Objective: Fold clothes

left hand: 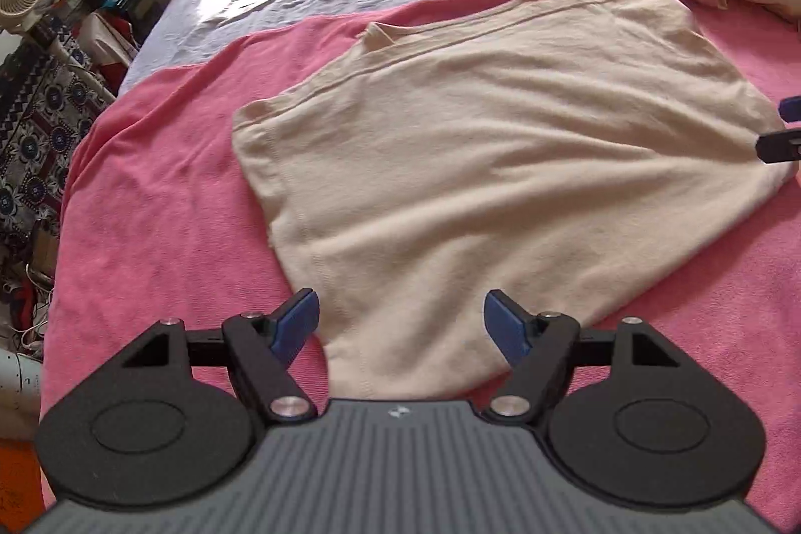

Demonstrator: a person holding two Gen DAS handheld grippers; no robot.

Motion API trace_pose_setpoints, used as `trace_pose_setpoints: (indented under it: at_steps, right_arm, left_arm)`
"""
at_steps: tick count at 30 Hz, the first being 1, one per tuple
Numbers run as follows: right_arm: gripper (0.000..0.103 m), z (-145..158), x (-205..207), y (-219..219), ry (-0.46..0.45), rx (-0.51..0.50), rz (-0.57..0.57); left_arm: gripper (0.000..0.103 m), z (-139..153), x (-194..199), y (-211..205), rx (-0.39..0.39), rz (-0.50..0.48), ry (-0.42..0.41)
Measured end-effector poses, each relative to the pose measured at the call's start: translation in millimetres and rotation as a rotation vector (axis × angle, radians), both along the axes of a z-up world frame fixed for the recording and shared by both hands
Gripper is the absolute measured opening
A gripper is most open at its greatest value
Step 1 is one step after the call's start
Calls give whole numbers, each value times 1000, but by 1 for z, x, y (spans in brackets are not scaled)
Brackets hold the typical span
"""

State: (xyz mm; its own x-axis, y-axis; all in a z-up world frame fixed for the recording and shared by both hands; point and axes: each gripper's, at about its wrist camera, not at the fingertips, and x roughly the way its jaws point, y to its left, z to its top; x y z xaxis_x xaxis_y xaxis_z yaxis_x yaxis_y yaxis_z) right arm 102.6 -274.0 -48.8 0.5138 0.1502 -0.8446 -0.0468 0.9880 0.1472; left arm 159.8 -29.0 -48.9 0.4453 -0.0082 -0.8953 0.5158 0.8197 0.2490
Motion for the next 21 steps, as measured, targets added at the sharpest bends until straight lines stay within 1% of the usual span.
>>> trace_pose_setpoints:
  at_steps: [1,2,3,4,5,6,8,10,12,14,16,17,19,21]
  right_arm:
    - [66,-8,3,3,30,-28,33]
    - [64,-18,3,4,66,-72,56]
    - [64,-26,-1,0,84,-103,78]
    - [64,-26,-6,-7,80,-103,77]
    - [72,-26,-11,-14,78,-103,72]
    - [75,-25,-11,-24,111,-109,22]
    - [74,-21,-15,-39,181,-184,-67]
    - [71,-11,-18,-47,190,-215,-108]
    - [71,7,-14,-45,135,-212,-107]
    - [71,19,1,-30,74,-208,-54]
    - [71,26,29,6,-1,-203,68]
    - [71,28,41,24,-36,-200,126]
    - [71,30,79,73,-124,-172,273]
    - [71,30,112,122,-190,-136,388]
  left_arm:
    - [76,-11,-1,-5,40,4,9]
    - [81,-16,-1,-3,42,16,8]
    - [84,-19,-1,2,30,30,3]
    - [86,-19,0,9,22,46,11]
    - [86,-18,2,17,17,62,23]
    - [86,-17,3,27,17,79,31]
    - [87,-13,2,43,47,99,34]
    - [86,-6,2,56,72,119,40]
    - [86,3,1,65,76,137,37]
    - [85,11,-1,70,63,149,23]
    - [84,20,-4,71,32,153,5]
    - [82,24,-6,70,10,150,-4]
    - [82,33,-9,67,-46,135,-22]
    - [82,28,-10,63,-78,124,-18]
